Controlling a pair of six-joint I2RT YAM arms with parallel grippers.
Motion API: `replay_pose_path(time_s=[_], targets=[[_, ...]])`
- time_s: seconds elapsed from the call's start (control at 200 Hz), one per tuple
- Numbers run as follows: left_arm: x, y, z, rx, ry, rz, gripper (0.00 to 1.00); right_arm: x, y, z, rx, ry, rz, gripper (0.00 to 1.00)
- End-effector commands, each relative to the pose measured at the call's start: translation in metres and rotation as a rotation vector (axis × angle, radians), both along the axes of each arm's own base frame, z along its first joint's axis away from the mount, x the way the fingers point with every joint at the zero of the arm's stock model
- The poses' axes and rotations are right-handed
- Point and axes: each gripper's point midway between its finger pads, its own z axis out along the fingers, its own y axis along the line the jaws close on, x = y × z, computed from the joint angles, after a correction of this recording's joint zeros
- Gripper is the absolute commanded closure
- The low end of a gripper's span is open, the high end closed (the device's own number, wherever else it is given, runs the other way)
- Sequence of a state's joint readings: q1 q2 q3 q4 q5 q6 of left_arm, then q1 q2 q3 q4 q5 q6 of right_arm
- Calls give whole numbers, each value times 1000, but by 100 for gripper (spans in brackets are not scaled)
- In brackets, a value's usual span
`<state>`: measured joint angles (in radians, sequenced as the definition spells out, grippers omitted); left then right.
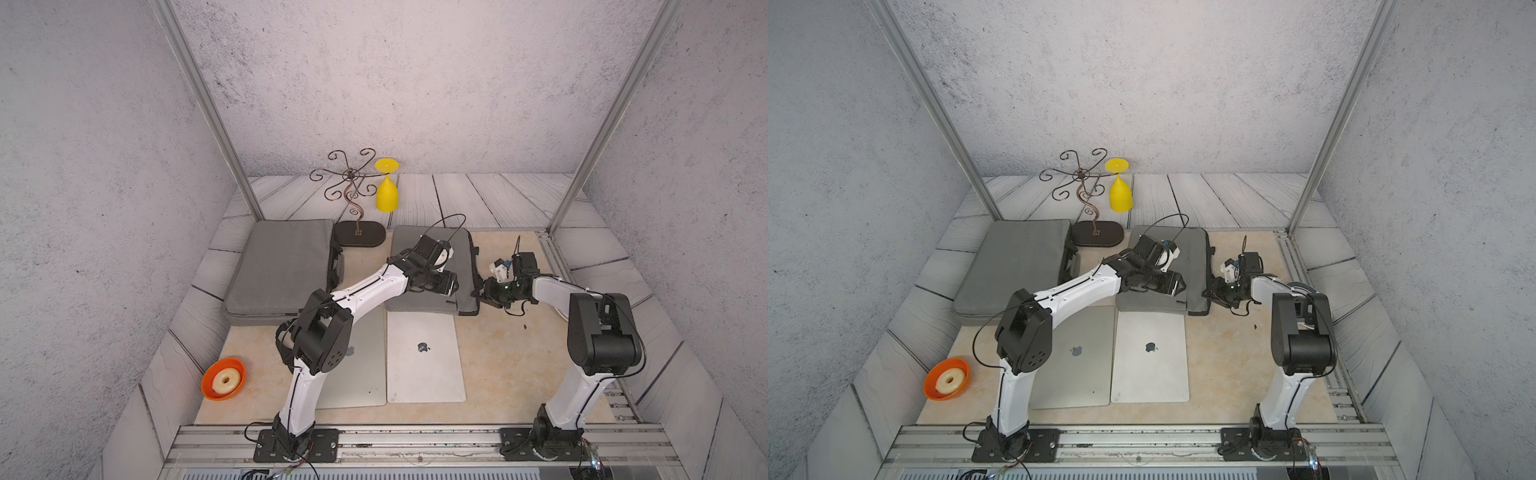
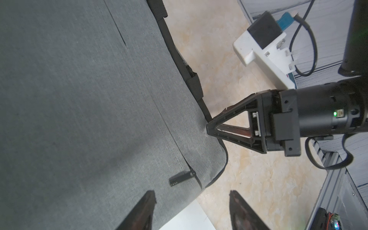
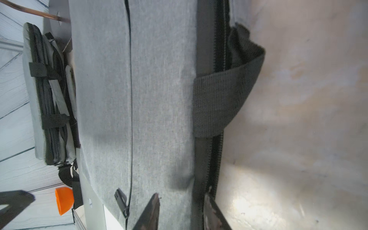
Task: Open the zippered laptop bag and take out the laptop
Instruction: Open the bag flap on the zippered laptop bag.
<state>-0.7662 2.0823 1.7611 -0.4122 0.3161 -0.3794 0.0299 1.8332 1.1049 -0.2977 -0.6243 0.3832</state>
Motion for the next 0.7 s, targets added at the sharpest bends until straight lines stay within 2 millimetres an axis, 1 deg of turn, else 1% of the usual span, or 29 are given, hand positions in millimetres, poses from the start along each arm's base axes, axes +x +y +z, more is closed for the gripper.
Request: replay_pose_path(time_s=[0.0, 0.055, 0.18, 0.225, 0.355, 0.505, 0.696], targets=[[2, -3, -8, 17, 6, -16, 39, 2, 0, -22, -23, 36, 22, 63], [2, -3, -8, 21, 7, -17, 39, 5, 7, -21, 21, 31, 28, 63], [2, -3, -8, 22, 8, -19, 39, 7, 13, -22, 46, 35, 42, 63], [2, -3, -9, 22, 9, -20, 39, 7, 15, -22, 56, 33, 45, 66], [3, -4, -8, 24, 8, -24, 39, 9, 16, -8, 66, -12, 46, 77], [8, -4, -6, 26, 6, -18, 39, 10, 17, 9, 65, -82, 65, 92], [22, -2, 2, 26, 9, 10, 39, 9, 21, 37, 63, -255, 91, 97]])
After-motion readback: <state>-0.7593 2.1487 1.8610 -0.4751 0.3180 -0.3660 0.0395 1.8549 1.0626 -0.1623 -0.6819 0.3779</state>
